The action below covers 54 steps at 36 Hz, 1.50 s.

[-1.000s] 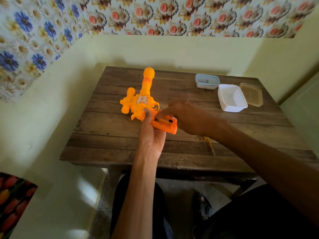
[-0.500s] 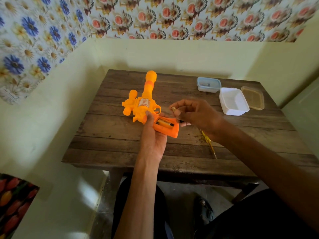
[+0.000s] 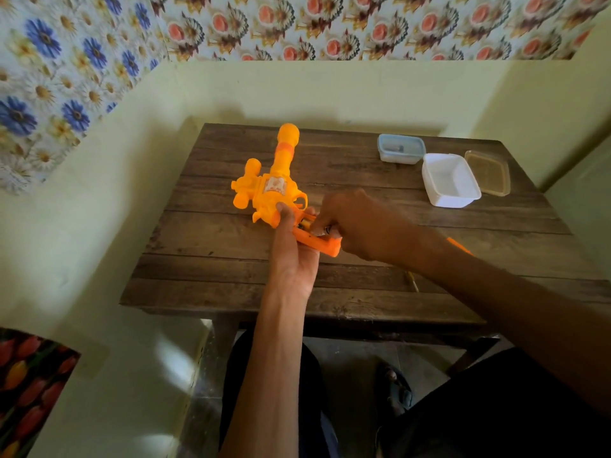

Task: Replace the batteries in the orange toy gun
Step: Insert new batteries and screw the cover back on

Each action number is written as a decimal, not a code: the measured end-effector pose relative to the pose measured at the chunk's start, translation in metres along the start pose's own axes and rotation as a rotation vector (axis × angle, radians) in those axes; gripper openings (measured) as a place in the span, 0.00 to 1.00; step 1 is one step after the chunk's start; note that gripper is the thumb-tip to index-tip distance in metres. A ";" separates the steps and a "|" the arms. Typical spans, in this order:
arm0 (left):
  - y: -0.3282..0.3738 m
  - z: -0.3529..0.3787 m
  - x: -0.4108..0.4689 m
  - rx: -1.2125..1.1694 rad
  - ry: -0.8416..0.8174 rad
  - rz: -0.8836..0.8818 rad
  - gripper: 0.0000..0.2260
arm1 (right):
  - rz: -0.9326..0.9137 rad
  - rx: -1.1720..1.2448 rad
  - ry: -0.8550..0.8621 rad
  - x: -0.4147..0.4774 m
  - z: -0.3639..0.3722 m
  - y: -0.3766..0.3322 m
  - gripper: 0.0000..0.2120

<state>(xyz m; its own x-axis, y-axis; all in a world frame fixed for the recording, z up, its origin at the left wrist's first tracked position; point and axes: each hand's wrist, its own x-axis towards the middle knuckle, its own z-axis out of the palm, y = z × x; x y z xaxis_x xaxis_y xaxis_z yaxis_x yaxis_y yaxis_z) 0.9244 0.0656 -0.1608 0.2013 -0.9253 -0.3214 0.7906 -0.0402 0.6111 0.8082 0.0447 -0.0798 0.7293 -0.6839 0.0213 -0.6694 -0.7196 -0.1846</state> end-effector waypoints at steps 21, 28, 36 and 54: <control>-0.006 0.006 -0.001 -0.014 0.017 0.003 0.16 | 0.830 1.319 0.007 -0.011 0.020 0.010 0.06; -0.010 0.007 -0.005 -0.056 0.003 -0.004 0.16 | 0.776 0.717 0.329 -0.067 0.008 0.047 0.03; -0.026 0.016 -0.010 0.023 0.039 0.018 0.15 | 0.913 0.229 0.278 -0.128 0.037 0.104 0.13; -0.029 0.011 -0.012 0.031 0.000 0.018 0.15 | 0.667 0.366 0.473 -0.111 0.008 0.057 0.11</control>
<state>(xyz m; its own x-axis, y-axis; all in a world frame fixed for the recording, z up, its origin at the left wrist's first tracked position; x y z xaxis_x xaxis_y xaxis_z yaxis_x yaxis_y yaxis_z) 0.8928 0.0733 -0.1665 0.2153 -0.9258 -0.3108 0.7686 -0.0356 0.6387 0.6908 0.0805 -0.1008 0.0156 -0.9827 0.1848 -0.7874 -0.1260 -0.6034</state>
